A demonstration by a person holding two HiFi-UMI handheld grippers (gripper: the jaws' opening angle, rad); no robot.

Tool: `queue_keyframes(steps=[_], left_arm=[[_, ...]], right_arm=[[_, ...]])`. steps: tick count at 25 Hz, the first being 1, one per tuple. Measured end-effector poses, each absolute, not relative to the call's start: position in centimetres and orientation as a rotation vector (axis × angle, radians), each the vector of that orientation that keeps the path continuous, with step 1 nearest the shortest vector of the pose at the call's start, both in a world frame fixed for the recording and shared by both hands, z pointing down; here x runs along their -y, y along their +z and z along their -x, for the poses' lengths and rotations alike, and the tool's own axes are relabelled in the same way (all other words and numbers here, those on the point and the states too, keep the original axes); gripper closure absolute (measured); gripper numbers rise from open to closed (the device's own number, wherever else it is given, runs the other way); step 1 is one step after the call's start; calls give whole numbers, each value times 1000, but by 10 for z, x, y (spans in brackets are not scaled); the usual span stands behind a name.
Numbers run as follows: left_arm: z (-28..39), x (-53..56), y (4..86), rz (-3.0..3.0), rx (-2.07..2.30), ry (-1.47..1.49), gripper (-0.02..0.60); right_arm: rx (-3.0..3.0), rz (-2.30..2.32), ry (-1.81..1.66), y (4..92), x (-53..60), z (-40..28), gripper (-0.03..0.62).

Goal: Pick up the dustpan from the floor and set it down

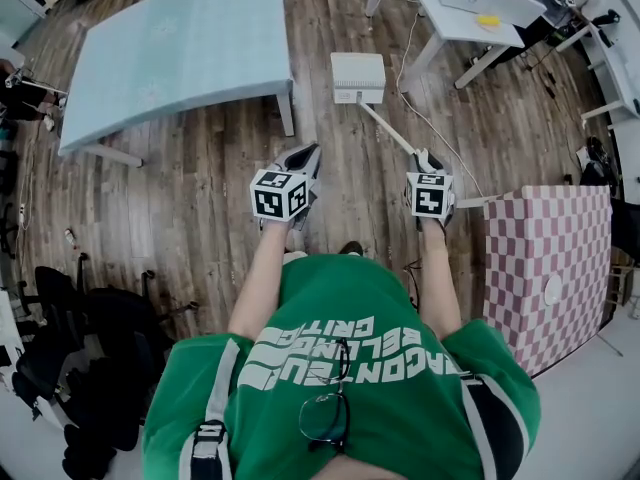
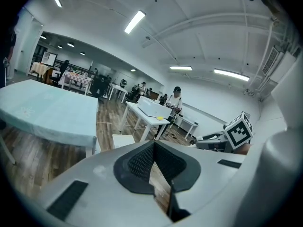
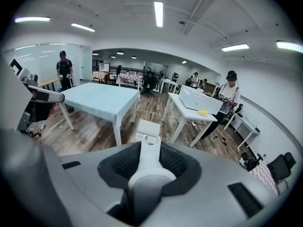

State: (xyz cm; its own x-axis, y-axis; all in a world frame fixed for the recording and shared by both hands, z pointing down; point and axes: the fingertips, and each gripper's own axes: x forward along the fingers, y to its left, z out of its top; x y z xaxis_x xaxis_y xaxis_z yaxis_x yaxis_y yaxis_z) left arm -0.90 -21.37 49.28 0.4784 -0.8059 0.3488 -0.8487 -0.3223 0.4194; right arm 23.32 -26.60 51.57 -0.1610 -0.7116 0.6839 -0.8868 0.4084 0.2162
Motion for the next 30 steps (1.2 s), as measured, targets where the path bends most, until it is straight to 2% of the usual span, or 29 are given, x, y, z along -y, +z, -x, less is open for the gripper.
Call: queue_keyframes(steps=[17, 30], left_arm=[[110, 169, 521, -1997, 1495, 37, 578], [243, 111, 553, -1835, 1622, 20, 578]], right_arm=[[1833, -1096, 343, 593, 224, -159, 468], [1809, -850, 326, 655, 180, -35, 468]])
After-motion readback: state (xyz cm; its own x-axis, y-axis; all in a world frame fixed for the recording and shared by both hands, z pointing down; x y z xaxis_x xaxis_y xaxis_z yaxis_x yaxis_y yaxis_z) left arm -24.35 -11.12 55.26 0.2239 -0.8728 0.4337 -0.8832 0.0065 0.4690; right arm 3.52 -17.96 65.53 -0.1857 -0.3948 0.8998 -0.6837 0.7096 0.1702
